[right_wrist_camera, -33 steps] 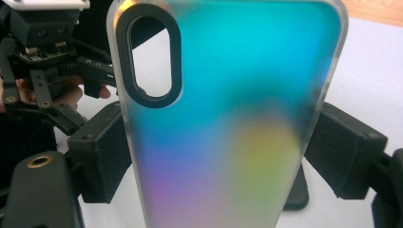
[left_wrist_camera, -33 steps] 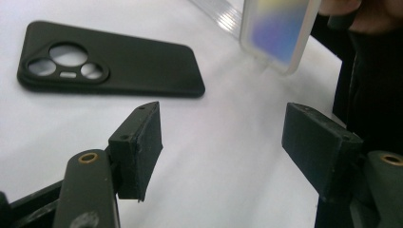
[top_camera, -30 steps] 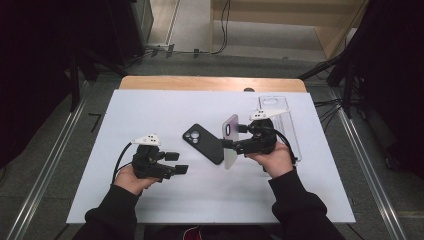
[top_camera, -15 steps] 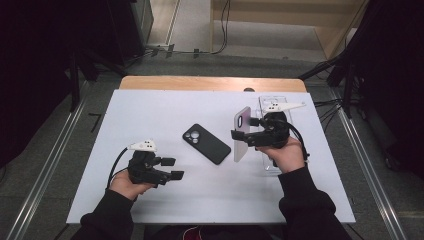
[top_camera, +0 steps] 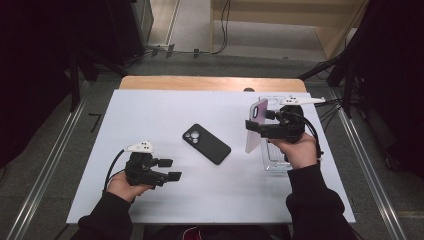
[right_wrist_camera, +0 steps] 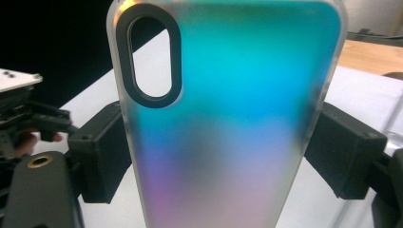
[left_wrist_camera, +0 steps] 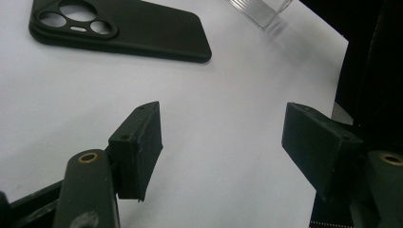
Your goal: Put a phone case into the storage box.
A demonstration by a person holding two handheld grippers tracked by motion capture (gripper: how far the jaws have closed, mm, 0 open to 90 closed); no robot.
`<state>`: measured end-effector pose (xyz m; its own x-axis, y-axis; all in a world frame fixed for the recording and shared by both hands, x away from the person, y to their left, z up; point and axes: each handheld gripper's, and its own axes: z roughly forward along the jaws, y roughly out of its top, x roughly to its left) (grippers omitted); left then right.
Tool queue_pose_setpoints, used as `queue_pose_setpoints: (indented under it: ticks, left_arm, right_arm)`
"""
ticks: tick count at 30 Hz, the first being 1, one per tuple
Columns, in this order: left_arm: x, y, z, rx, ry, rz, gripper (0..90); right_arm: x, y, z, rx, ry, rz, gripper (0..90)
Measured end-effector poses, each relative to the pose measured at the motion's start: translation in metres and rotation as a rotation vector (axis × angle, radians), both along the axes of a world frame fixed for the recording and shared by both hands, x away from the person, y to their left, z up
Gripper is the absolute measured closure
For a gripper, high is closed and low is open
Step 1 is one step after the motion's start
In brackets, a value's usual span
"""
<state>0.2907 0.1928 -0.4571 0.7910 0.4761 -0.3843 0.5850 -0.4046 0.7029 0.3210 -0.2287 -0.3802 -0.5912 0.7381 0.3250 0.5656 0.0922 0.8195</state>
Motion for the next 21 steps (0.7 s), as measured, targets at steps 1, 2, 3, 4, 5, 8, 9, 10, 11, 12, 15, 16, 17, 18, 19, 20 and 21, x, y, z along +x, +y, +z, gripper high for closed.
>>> queue_pose_setpoints:
  ticks: [1,2,3,4,5,8,9,10,11,12,15,16,17,18,19,20,21]
  left_arm:
    - [0.000,0.000,0.000,0.000,0.000,0.000,30.0]
    - [0.000,0.000,0.000,-0.001,0.003,0.005,30.0]
    - [0.001,0.001,0.000,-0.003,0.006,0.009,30.0]
    - [0.001,0.001,0.000,-0.003,0.006,0.009,30.0]
    - [0.001,0.001,0.000,-0.005,0.007,0.012,30.0]
    - [0.001,0.002,0.000,-0.003,0.009,0.011,30.0]
    - [0.001,0.002,-0.001,-0.003,0.009,0.012,30.0]
    - [0.001,0.002,-0.001,-0.005,0.011,0.013,30.0]
    - [0.001,0.002,-0.001,-0.005,0.010,0.013,29.9]
    - [0.001,0.003,-0.001,-0.007,0.009,0.015,30.0]
    - [0.001,0.002,-0.001,-0.006,0.009,0.016,30.0]
    - [0.001,0.002,-0.001,-0.007,0.010,0.014,30.0]
    - [0.001,0.002,0.000,-0.003,0.009,0.014,30.0]
    - [0.001,0.001,0.000,-0.006,0.009,0.013,30.0]
    - [0.001,0.001,0.000,-0.006,0.008,0.010,30.0]
    - [0.000,0.000,0.000,-0.005,0.008,0.011,29.9]
    - [0.000,0.000,0.000,-0.005,0.007,0.010,30.0]
  right_arm:
    - [0.000,-0.002,0.000,-0.005,-0.004,-0.013,14.6]
    - [0.000,-0.002,0.000,-0.005,-0.004,-0.013,14.6]
    - [0.000,-0.004,0.001,-0.006,-0.008,-0.028,14.6]
    - [0.001,-0.006,0.001,-0.006,-0.012,-0.039,14.6]
    - [0.001,-0.010,0.001,-0.012,-0.013,-0.064,14.6]
    - [0.002,-0.013,-0.001,-0.018,-0.012,-0.096,14.6]
    - [0.002,-0.015,-0.001,-0.022,-0.010,-0.107,14.6]
    - [0.002,-0.016,-0.002,-0.019,-0.008,-0.122,14.6]
    - [0.002,-0.018,-0.002,-0.020,-0.005,-0.135,14.6]
    - [0.002,-0.019,-0.002,-0.028,-0.006,-0.151,14.6]
    - [0.002,-0.023,-0.002,-0.042,-0.008,-0.179,14.6]
    - [0.002,-0.025,-0.002,-0.044,-0.012,-0.189,14.6]
    - [0.003,-0.026,-0.001,-0.045,-0.014,-0.201,14.6]
    - [0.003,-0.027,-0.001,-0.048,-0.017,-0.214,14.6]
    - [0.005,-0.028,-0.001,-0.052,-0.020,-0.229,14.6]
    - [0.006,-0.029,-0.002,-0.057,-0.021,-0.242,14.6]
    - [0.009,-0.030,-0.002,-0.068,-0.026,-0.267,14.6]
